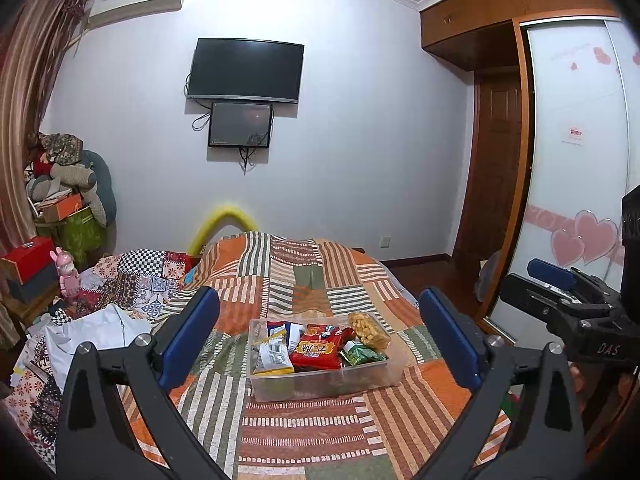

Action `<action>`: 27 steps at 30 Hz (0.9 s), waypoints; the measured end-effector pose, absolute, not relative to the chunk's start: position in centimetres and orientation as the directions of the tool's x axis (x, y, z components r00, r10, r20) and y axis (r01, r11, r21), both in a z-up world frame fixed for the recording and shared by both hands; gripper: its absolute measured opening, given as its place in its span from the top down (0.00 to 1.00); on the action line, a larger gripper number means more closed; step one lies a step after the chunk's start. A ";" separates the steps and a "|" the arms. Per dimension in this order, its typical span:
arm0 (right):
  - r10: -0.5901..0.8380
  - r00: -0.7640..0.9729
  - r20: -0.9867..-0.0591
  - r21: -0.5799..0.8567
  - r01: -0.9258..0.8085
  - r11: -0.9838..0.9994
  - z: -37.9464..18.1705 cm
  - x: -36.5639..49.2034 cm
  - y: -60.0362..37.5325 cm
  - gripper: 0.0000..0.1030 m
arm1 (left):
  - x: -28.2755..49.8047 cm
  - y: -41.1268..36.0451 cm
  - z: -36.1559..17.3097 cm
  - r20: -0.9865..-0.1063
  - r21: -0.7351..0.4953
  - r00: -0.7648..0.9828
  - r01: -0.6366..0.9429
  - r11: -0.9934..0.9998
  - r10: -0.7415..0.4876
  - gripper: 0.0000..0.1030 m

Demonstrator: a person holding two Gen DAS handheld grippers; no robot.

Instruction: Organize snacks

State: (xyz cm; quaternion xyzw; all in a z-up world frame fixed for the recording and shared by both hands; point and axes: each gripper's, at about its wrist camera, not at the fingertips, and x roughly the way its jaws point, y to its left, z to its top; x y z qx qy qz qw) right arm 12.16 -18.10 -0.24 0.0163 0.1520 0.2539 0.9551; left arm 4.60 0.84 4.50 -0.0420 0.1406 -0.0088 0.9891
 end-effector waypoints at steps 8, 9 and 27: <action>0.479 0.828 -0.292 0.099 -0.472 0.876 -0.7 11.8 -18.4 0.00 | 4.5 0.9 4.5 -0.276 -0.089 0.961 0.011 0.996 -0.035 0.01; 0.479 0.828 -0.292 0.101 -0.471 0.876 -0.7 11.8 -18.4 0.00 | 4.5 0.9 4.5 -0.276 -0.089 0.961 0.010 0.996 -0.034 0.01; 0.462 0.839 -0.286 0.106 -0.451 0.886 -0.3 11.5 -18.8 0.00 | 4.3 0.8 4.3 -0.279 -0.099 0.959 0.031 0.995 -0.058 0.01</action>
